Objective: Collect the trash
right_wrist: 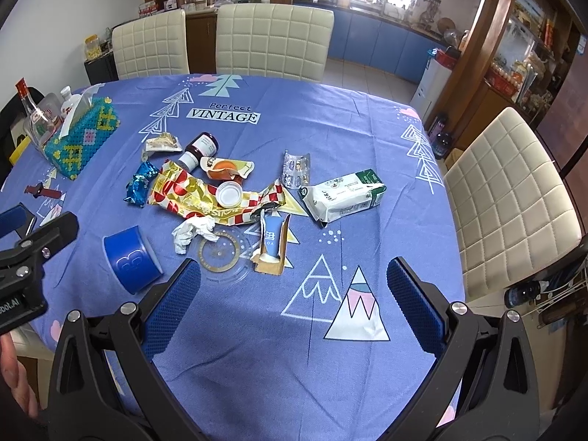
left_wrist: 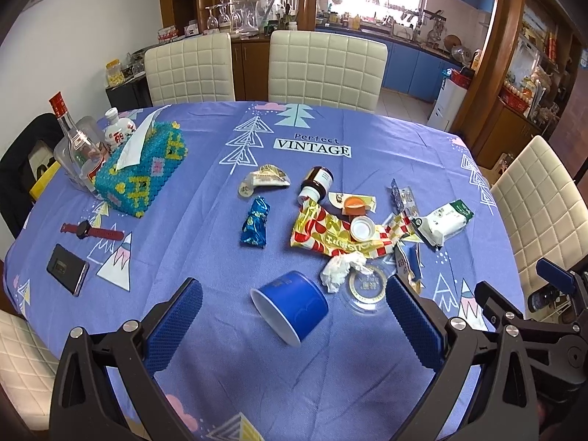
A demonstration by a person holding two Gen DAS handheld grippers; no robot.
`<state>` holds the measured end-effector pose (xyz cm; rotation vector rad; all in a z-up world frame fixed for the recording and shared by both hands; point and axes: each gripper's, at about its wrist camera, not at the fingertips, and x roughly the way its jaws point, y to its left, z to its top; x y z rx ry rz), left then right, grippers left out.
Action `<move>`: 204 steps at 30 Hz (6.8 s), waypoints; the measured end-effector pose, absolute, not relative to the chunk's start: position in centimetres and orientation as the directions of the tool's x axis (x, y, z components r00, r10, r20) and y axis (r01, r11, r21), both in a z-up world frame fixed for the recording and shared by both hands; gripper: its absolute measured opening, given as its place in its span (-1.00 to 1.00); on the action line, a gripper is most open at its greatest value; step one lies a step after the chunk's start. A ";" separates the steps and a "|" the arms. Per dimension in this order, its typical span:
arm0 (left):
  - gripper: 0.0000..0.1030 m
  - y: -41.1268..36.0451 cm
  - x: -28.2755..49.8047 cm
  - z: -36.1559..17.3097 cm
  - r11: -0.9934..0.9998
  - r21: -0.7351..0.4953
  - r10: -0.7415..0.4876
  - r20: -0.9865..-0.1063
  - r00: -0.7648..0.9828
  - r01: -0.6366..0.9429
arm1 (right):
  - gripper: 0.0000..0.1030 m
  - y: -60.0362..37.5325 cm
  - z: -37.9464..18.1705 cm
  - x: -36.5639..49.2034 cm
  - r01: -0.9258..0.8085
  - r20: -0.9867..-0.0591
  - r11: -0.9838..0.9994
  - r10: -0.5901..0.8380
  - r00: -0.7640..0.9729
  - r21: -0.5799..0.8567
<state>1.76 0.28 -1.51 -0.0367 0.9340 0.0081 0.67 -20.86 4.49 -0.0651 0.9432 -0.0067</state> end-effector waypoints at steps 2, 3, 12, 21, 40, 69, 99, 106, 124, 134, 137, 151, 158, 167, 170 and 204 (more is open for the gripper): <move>0.89 1.5 2.5 -2.7 0.998 -0.062 -0.036 -0.813 0.581 -0.025 | 0.94 -21.1 3.4 1.4 -0.039 -0.814 0.999 0.002 0.581 -0.025; 0.89 1.9 2.8 -3.2 0.997 -0.073 -0.045 -0.817 0.575 -0.026 | 0.94 -21.2 2.8 1.8 -0.040 -0.821 0.999 0.008 0.571 -0.018; 0.89 2.9 5.1 -10.1 0.998 -0.054 -0.053 -0.885 0.462 0.012 | 0.94 -21.3 -3.8 4.7 -0.027 -0.893 0.999 -0.011 0.451 -0.026; 0.89 0.8 7.4 -14.4 0.995 -0.038 -0.067 -0.929 0.364 0.088 | 0.94 -21.8 -6.8 6.6 -0.006 -0.917 0.999 -0.034 0.397 -0.039; -0.45 2.5 8.8 -16.2 0.996 -0.088 -0.089 -0.942 0.325 0.019 | -0.39 -19.6 -9.3 9.3 -0.116 -0.930 0.993 0.076 0.359 0.037; -0.45 -7.4 5.1 -10.8 0.951 -0.079 -0.204 -0.887 0.414 0.298 | -0.98 -27.3 -3.1 -0.7 0.008 -0.868 0.996 0.074 0.492 0.089; -0.44 -38.4 -3.9 -8.4 0.544 -0.036 -0.455 -0.851 0.260 0.838 | -0.92 -54.3 -5.5 -15.7 0.626 -0.893 0.780 -0.298 0.336 -0.025; -0.39 -44.2 -6.4 -8.1 0.446 -0.035 -0.499 -0.839 0.217 0.894 | -0.62 -55.8 -6.6 -18.7 0.679 -0.897 0.732 -0.335 0.290 -0.054; 0.42 -51.2 -9.7 -7.3 0.354 0.007 -0.547 -0.809 0.214 0.935 | 0.94 -57.5 -6.4 -24.1 0.770 -0.864 0.634 -0.424 0.272 -0.069; 0.42 -45.7 -5.4 -6.8 0.486 -0.016 -0.512 -0.816 0.270 0.874 | 0.94 -54.1 -4.9 -18.9 0.662 -0.853 0.748 -0.370 0.369 -0.039; 0.42 -43.0 -3.7 -6.4 0.545 -0.010 -0.494 -0.812 0.312 0.838 | 0.94 -52.3 -4.4 -16.8 0.608 -0.847 0.793 -0.347 0.404 -0.035; 0.42 -24.2 4.7 -7.6 0.852 -0.015 -0.300 -0.832 0.467 0.523 | 0.94 -38.6 -2.7 -4.8 0.233 -0.832 0.972 -0.140 0.537 -0.013; 0.42 -16.4 6.4 -9.5 0.929 -0.013 -0.202 -0.855 0.478 0.370 | 0.94 -32.6 -3.0 -0.5 0.093 -0.840 0.996 -0.057 0.539 -0.008; 0.42 -11.2 6.6 -13.7 0.966 -0.033 -0.141 -0.900 0.413 0.258 | 0.94 -29.5 -4.8 2.5 0.034 -0.862 0.999 -0.032 0.506 -0.017; 0.43 -10.2 6.8 -15.5 0.971 -0.030 -0.121 -0.917 0.381 0.236 | 0.94 -29.4 -5.5 3.0 0.030 -0.870 0.999 -0.026 0.493 -0.013; 0.64 -9.0 12.1 -16.0 0.965 -0.012 -0.136 -0.876 0.463 0.260 | 0.94 -29.1 -8.5 13.9 0.032 -0.882 0.999 0.018 0.471 0.038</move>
